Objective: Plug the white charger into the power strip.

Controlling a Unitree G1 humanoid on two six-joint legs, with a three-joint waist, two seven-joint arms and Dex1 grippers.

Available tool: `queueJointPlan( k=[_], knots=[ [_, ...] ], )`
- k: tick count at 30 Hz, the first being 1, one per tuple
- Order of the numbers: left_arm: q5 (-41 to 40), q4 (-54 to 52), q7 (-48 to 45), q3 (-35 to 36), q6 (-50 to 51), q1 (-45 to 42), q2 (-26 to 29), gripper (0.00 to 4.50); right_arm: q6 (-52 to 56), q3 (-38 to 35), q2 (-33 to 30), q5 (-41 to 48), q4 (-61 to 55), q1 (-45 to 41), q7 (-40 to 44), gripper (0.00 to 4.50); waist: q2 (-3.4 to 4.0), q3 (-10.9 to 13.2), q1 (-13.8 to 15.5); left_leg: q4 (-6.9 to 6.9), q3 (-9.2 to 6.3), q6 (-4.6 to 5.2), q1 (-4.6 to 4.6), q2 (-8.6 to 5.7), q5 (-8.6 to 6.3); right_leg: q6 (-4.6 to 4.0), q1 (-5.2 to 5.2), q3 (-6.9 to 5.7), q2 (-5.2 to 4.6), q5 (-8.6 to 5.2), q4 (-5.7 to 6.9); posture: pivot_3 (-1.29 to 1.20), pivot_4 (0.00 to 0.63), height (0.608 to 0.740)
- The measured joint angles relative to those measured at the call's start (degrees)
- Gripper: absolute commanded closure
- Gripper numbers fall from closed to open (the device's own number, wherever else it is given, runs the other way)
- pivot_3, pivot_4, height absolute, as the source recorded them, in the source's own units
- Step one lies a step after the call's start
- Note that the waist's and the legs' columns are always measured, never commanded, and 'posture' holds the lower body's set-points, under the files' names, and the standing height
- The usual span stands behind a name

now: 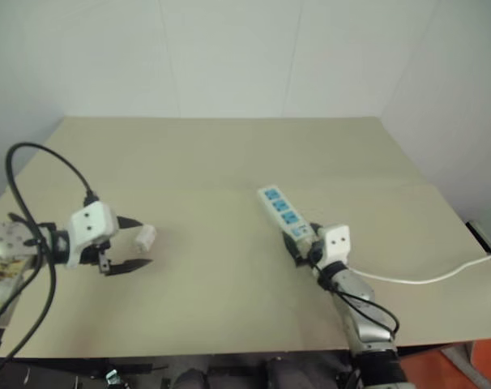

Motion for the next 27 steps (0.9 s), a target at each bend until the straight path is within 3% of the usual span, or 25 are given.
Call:
queueJointPlan(
  k=[23, 27],
  knots=[
    [0.0, 0.0, 0.0, 0.0, -0.1, -1.2, 0.0, 0.0, 1.2, 0.0, -0.7, 2.8, 3.0, -0.3, 2.7, 0.03, -0.01, 0.0, -0.1, 0.0, 0.0, 0.0, 0.08, 0.0, 0.0, 0.0, 0.04, 0.0, 0.01, 0.0, 0.04, 0.0, 0.15, 0.74],
    [0.0, 0.0, 0.1, 0.0, -0.1, -1.2, 0.0, 0.0, 1.1, -0.3, -1.0, 4.4, 3.9, -0.9, 4.3, 0.95, -0.01, 0.0, -0.1, 0.0, 0.0, 0.0, 0.09, 0.01, 0.0, 0.0, 0.06, 0.0, 0.01, 0.0, 0.04, 0.0, 0.15, 0.74]
  ],
)
